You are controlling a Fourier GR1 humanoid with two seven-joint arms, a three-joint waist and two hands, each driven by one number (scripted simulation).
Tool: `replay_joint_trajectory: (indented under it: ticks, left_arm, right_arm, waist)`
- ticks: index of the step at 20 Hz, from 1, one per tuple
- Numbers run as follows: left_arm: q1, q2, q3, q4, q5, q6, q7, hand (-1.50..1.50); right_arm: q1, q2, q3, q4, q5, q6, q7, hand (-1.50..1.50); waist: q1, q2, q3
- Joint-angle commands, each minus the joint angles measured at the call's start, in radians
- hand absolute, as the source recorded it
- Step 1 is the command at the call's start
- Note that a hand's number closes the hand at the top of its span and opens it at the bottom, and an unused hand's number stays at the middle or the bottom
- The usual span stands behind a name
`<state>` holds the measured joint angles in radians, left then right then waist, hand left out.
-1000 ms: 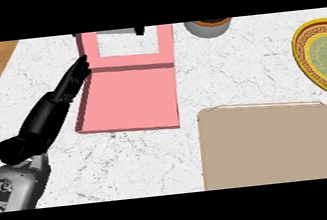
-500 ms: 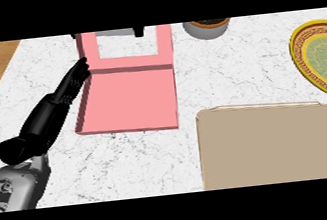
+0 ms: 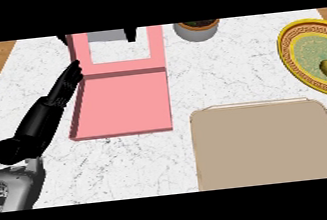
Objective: Pick the lemon from the tray and place it in the plate
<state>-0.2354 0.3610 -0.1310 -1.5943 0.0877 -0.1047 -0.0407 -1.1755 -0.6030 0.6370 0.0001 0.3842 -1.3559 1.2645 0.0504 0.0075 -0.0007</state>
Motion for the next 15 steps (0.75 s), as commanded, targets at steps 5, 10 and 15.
replay_joint_trajectory:
  ticks: [5, 10, 15]
  left_arm:
    - [0.029, 0.012, 0.028, 0.000, -0.001, 0.001, -0.003, 0.00]
    - [0.025, 0.018, 0.031, -0.056, -0.004, 0.014, 0.055, 0.00]
    - [0.070, 0.020, 0.041, -0.062, 0.003, 0.004, 0.049, 0.00]
  right_arm:
    - [-0.059, 0.088, 0.078, 0.000, 0.089, -0.139, 0.167, -1.50]
    - [-0.018, 0.167, 0.104, 0.000, 0.120, -0.140, 0.223, -1.50]
    - [-0.034, 0.209, 0.114, 0.000, 0.140, -0.142, 0.231, -1.50]
  waist:
    - [-0.048, -0.017, -0.003]
    - [-0.054, -0.021, -0.002]
    - [-0.075, -0.029, -0.002]
